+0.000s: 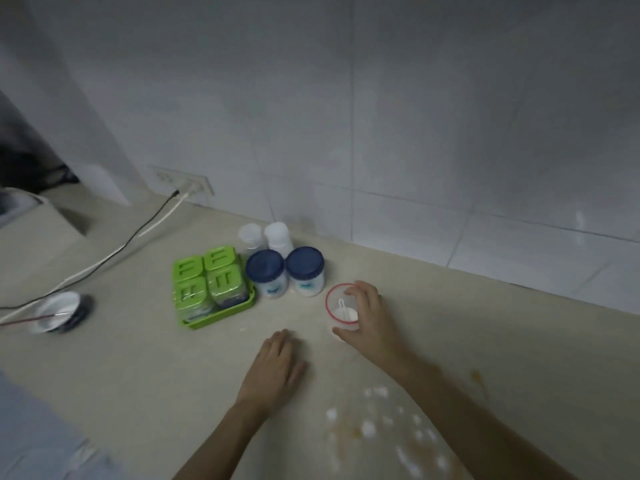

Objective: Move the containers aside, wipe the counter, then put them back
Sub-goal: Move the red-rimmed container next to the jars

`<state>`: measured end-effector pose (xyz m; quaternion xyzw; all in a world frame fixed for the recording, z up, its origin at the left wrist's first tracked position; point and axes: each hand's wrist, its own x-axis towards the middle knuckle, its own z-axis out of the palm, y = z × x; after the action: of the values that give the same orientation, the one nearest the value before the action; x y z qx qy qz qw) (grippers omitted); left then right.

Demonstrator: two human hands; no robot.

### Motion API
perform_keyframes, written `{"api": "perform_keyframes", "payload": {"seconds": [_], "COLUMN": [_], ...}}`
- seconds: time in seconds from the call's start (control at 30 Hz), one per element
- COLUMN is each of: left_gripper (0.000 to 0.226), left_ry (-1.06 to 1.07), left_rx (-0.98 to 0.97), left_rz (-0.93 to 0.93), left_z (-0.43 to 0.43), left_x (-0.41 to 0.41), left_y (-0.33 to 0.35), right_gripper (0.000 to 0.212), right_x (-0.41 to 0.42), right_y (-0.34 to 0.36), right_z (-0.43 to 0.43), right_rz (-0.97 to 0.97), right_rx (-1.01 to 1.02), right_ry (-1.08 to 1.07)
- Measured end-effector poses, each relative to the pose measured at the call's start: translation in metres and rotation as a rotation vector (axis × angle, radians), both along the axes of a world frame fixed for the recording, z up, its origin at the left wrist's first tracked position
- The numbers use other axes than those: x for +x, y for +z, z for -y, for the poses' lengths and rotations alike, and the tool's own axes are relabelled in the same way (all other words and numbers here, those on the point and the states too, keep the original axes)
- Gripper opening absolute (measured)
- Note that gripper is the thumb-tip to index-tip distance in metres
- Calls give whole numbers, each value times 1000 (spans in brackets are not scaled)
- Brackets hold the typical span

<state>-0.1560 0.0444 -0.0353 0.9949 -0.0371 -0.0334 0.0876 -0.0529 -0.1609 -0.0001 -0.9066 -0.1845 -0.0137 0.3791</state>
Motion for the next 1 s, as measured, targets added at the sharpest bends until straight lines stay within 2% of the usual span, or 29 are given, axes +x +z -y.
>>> {"api": "perform_keyframes", "payload": {"seconds": [0.13,0.27,0.5,0.63,0.8,0.87,1.0], "left_gripper": [64,48,49,49,46,46,48], "left_ry": [36,27,4,-54,-216,-313,-571], "left_rx": [-34,-66,-228,-343,-483,-494,-442], "left_rz": [18,18,76,87,5,-14,-95], "left_z": [-48,-78,-89,-70,-19,2,66], "left_x": [-3,-4,-22,-41,-80,-89,-103], "left_y": [-7,-20,-21,-10,-3,-3,-6], "right_gripper": [73,74,81,75,62,60,63], "right_x": [-3,-2,-8,-49,-166,-206,-285], "right_y": [-10,-19,-23,-17,-27,-30,-35], "right_z": [-62,-111,-137,-100,6,42,103], "right_rz": [-2,-29,-91,-34,-71,-93,-157], "right_rx": [-39,-18,26,-16,-132,-165,-205], "right_ry": [24,11,-14,-131,-184,-224,-435]}}
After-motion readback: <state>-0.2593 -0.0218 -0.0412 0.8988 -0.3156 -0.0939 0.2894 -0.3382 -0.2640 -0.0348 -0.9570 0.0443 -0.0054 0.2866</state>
